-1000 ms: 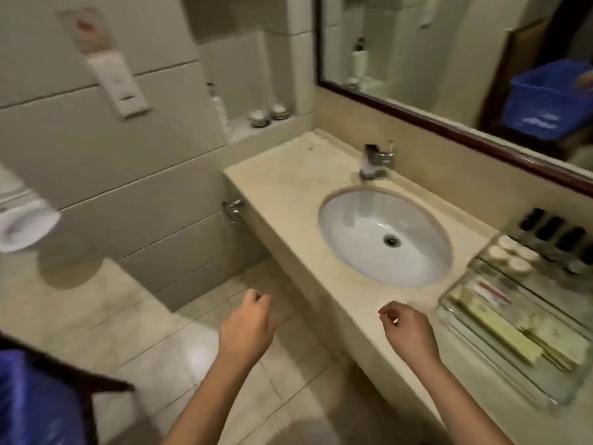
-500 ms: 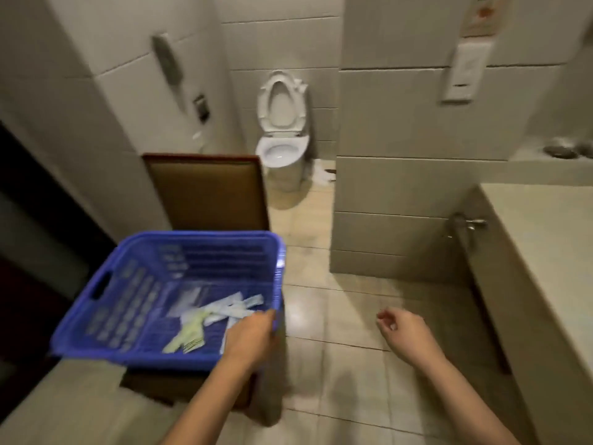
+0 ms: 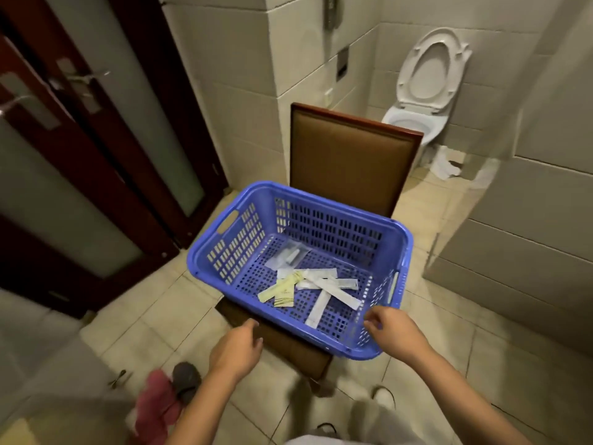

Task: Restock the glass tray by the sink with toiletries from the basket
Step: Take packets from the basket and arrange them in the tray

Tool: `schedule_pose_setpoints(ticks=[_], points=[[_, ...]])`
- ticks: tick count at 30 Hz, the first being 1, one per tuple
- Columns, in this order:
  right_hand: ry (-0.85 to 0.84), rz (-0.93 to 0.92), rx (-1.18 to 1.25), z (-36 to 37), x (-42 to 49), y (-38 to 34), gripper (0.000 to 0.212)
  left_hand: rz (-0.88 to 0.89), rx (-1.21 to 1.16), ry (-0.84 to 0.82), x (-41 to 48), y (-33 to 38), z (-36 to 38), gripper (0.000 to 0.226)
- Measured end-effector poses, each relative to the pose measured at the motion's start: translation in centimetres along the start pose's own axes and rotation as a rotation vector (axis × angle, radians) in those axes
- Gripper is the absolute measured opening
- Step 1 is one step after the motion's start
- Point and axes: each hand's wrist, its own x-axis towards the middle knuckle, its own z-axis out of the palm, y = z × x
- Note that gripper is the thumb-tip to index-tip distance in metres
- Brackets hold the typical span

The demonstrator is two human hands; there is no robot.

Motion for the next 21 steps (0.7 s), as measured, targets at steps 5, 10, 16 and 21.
schedule_pose_setpoints(ticks=[5, 10, 16, 21], points=[[-0.061, -0.001, -0.052, -1.7, 4.6, 0.2, 0.022, -0.087, -0.041, -0.088, 0.8, -0.6, 1.6, 0.034], [-0.183, -0.061, -0.070, -2.4, 10.9, -0.7, 0.021, -0.227, -0.079, -0.054, 4.0, -0.6, 0.3, 0.034], [-0.320, -0.156, -0.149, -2.9, 19.3, -0.8, 0.019, -0.312, -0.075, -0.036, 11.3, 1.8, -0.8, 0.027], [-0.411, -0.149, -0.246, -1.0, 25.8, 0.4, 0.014, -0.316, -0.073, -0.116, 18.9, 4.9, 1.2, 0.028]])
